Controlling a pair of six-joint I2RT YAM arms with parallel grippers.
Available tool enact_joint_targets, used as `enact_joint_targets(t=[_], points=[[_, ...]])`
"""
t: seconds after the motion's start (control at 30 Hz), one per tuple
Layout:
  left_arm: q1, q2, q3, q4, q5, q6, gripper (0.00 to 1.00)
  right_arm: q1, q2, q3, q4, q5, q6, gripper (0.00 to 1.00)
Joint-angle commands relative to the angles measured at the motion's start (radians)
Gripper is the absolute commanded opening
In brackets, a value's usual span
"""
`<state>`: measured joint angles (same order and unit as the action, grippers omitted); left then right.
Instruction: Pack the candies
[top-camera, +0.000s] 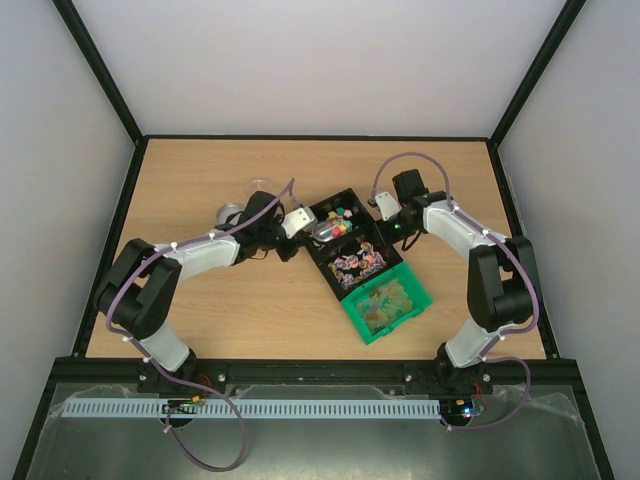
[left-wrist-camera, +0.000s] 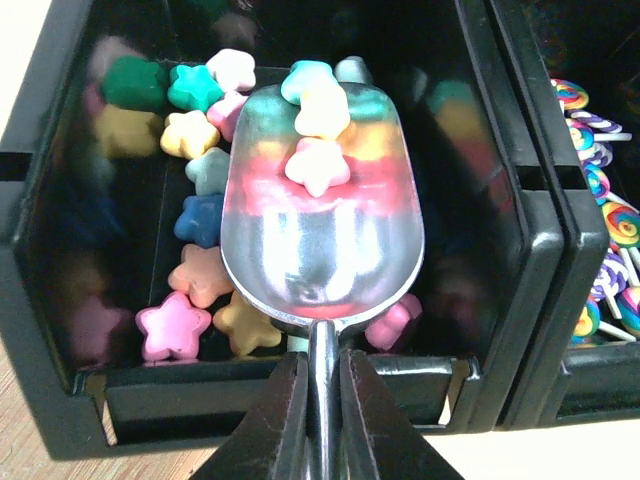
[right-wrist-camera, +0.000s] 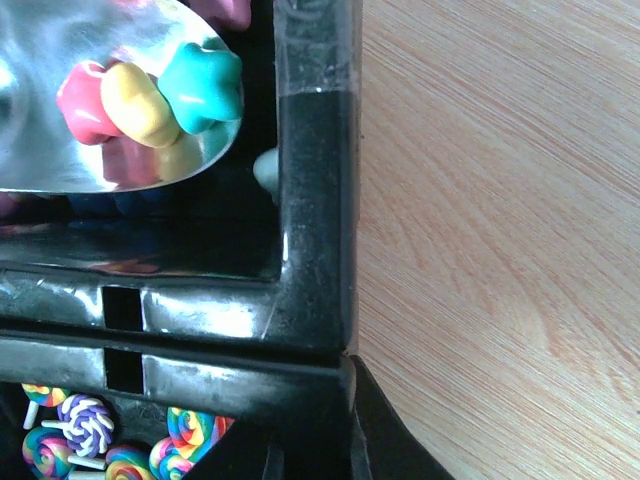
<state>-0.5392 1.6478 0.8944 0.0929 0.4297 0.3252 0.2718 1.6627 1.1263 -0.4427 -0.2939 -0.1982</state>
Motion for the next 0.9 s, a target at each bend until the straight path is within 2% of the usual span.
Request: enact_joint_targets(t=[0.0,0.27,0.53,0.73,0.87], points=[[0.024,-0.009,-0.034,0.053,0.022,-0.016,0.02,-0.005,-0.022,0.02,0.009,-0.028,0.01,0.01],[0.03,0.064,0.011,0.077,0.078,-0.024,0.02,-0.006,0.013,0.062,-0.05,0.0,-0.008,0.14],[0.031,0.092,-0.007,0.135,0.079,0.019,0.02,-0.007,0.015,0.055,-0.045,0.011,-0.007,0.44],[0.057,0.074,-0.065,0.254,0.116,-0.015,0.02,-0.024,-0.01,0.049,-0.058,-0.02,-0.018,0.69],[0.078,0.034,-0.108,0.339,0.147,-0.036,0.02,-0.052,-0.03,0.056,-0.07,-0.059,-0.018,0.82]])
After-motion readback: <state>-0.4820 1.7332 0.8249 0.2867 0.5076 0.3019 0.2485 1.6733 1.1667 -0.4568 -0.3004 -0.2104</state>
